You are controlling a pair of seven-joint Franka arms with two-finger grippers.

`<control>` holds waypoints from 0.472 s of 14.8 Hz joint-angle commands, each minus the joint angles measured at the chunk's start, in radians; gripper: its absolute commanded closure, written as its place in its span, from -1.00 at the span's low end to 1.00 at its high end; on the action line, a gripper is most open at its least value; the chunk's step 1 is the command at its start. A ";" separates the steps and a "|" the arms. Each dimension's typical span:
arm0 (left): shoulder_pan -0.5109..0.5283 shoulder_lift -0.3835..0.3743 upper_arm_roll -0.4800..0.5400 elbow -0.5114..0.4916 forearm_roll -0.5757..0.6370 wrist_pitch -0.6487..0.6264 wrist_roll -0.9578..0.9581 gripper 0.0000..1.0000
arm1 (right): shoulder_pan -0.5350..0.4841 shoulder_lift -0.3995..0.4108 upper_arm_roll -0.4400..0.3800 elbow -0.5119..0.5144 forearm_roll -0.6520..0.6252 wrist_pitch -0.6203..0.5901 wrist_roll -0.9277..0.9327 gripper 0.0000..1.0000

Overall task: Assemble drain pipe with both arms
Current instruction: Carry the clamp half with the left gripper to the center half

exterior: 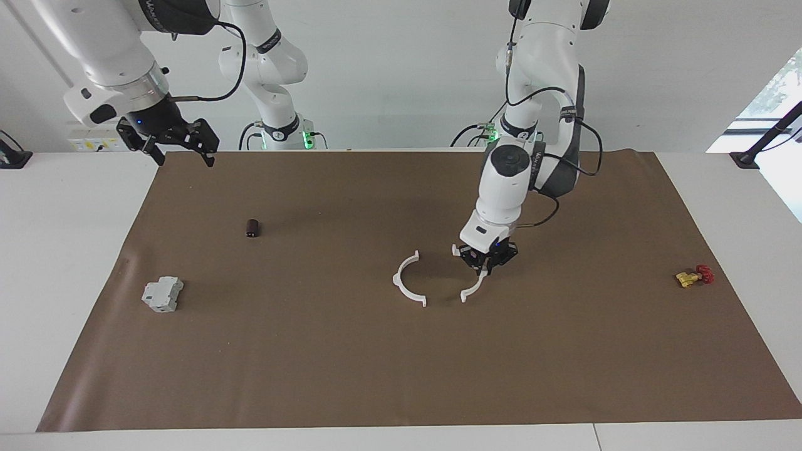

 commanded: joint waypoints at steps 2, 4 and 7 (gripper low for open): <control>-0.067 0.064 0.019 0.054 0.028 -0.017 -0.073 1.00 | -0.009 -0.004 0.006 0.000 0.006 -0.006 -0.023 -1.00; -0.070 0.090 0.019 0.080 0.028 -0.013 -0.074 1.00 | -0.008 -0.004 0.006 0.000 0.006 -0.011 -0.023 -1.00; -0.070 0.109 0.019 0.100 0.028 0.002 -0.074 1.00 | -0.008 -0.004 0.006 -0.002 0.006 -0.011 -0.022 -1.00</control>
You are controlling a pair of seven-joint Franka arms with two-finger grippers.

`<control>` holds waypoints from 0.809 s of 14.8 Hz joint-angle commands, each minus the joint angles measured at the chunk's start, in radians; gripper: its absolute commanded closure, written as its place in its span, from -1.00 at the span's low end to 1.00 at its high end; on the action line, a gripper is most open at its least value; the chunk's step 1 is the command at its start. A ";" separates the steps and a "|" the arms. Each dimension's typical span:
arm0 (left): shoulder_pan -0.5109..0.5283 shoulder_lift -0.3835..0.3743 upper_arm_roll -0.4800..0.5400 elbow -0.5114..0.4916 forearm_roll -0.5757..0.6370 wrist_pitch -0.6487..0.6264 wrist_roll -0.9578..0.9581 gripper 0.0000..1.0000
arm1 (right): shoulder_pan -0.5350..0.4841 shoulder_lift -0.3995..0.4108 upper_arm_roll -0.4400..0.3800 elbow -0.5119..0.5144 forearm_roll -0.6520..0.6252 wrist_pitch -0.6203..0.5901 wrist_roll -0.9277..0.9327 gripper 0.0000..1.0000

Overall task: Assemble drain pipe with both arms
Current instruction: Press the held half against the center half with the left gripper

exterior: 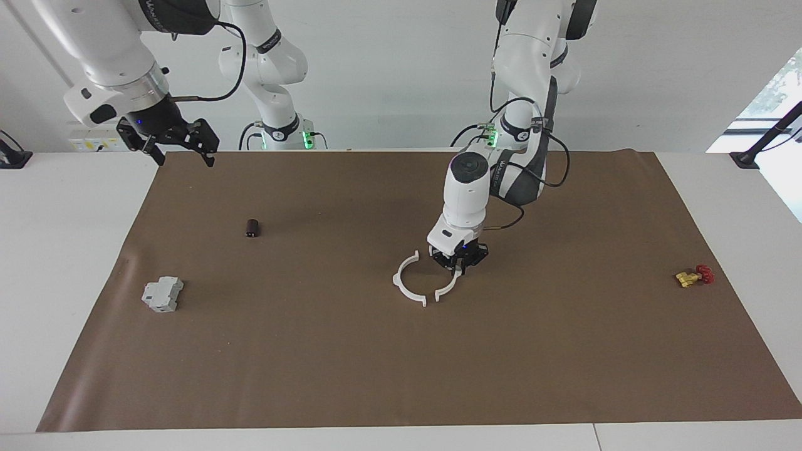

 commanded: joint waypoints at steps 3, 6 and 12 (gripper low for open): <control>-0.011 0.027 0.014 0.029 0.033 0.037 -0.018 1.00 | -0.007 -0.006 0.006 -0.002 0.006 -0.014 -0.022 -1.00; -0.011 0.029 0.011 0.024 0.033 0.048 -0.016 1.00 | -0.007 -0.006 0.006 -0.002 0.006 -0.014 -0.022 -1.00; -0.023 0.027 0.008 0.001 0.029 0.049 -0.018 1.00 | -0.007 -0.006 0.009 -0.002 0.006 -0.014 -0.022 -1.00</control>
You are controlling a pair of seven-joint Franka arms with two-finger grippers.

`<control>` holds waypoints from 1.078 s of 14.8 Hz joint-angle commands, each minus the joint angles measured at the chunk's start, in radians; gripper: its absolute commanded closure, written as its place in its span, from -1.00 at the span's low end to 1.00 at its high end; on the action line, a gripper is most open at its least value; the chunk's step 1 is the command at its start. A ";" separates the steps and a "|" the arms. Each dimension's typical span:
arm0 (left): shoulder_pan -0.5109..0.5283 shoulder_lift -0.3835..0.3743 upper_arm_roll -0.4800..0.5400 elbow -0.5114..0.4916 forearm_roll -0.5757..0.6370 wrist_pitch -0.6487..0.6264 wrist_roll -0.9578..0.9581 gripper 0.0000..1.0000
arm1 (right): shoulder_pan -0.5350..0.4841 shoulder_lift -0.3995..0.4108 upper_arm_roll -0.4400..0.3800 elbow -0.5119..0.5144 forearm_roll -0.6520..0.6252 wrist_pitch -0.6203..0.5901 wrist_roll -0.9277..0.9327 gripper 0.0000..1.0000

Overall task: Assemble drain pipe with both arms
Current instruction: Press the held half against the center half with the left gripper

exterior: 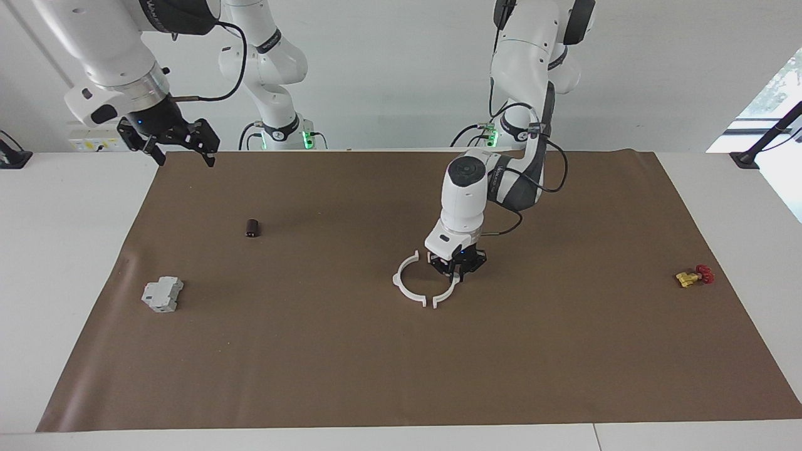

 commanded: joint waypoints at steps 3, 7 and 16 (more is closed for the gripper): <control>-0.023 0.003 0.010 -0.011 0.000 0.013 -0.031 1.00 | -0.008 -0.006 0.008 -0.001 0.006 -0.012 -0.020 -1.00; -0.026 0.003 0.009 -0.013 -0.009 0.012 -0.068 1.00 | -0.008 -0.006 0.008 -0.001 0.006 -0.015 -0.020 -1.00; -0.050 -0.007 0.010 -0.040 -0.028 0.012 -0.076 1.00 | -0.006 -0.009 0.010 -0.003 0.007 -0.015 -0.019 -1.00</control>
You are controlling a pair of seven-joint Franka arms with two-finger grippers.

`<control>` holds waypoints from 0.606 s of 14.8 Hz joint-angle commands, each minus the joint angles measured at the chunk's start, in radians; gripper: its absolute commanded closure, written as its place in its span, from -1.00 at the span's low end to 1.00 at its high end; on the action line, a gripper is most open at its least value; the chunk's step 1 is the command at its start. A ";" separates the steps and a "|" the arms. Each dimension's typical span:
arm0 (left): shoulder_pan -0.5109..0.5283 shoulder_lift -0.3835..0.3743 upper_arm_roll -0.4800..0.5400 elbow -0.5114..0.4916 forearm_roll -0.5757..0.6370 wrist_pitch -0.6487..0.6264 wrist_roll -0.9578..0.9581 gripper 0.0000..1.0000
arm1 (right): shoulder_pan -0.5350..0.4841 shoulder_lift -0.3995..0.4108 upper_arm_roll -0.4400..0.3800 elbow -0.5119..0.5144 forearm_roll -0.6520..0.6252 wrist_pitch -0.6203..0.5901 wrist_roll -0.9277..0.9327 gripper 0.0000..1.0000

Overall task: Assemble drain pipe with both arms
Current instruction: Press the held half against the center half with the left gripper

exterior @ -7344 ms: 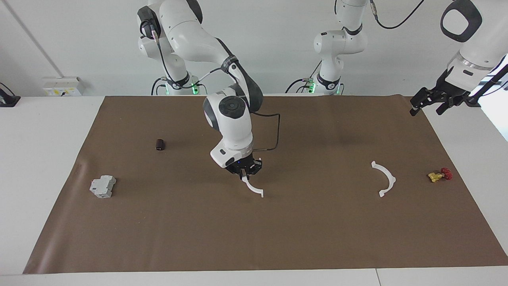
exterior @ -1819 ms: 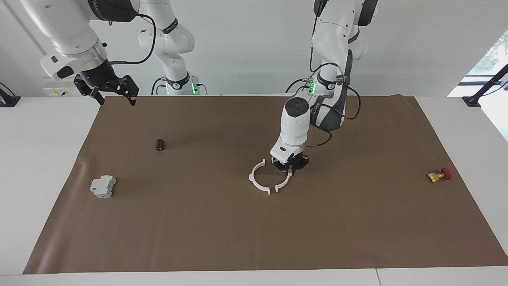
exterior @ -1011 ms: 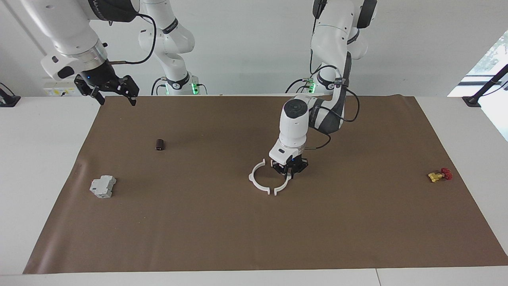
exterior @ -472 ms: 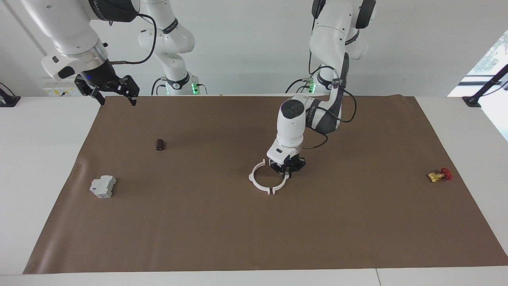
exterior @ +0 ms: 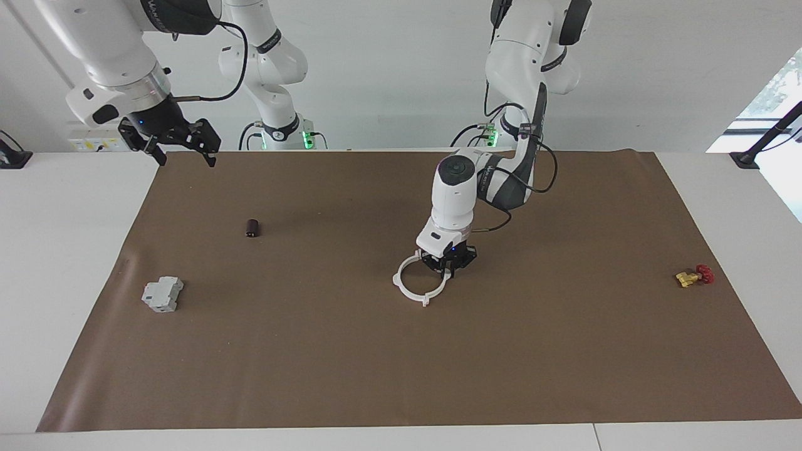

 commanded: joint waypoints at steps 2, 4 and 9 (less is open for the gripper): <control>-0.020 -0.010 0.012 -0.036 -0.012 0.015 -0.012 1.00 | -0.009 -0.009 0.008 -0.002 0.007 -0.015 -0.019 -1.00; -0.020 -0.010 0.012 -0.036 -0.014 0.015 -0.012 1.00 | -0.009 -0.009 0.008 -0.002 0.007 -0.015 -0.017 -1.00; -0.017 -0.009 0.012 -0.038 -0.012 0.042 -0.007 1.00 | -0.009 -0.009 0.014 -0.002 0.007 -0.015 -0.015 -1.00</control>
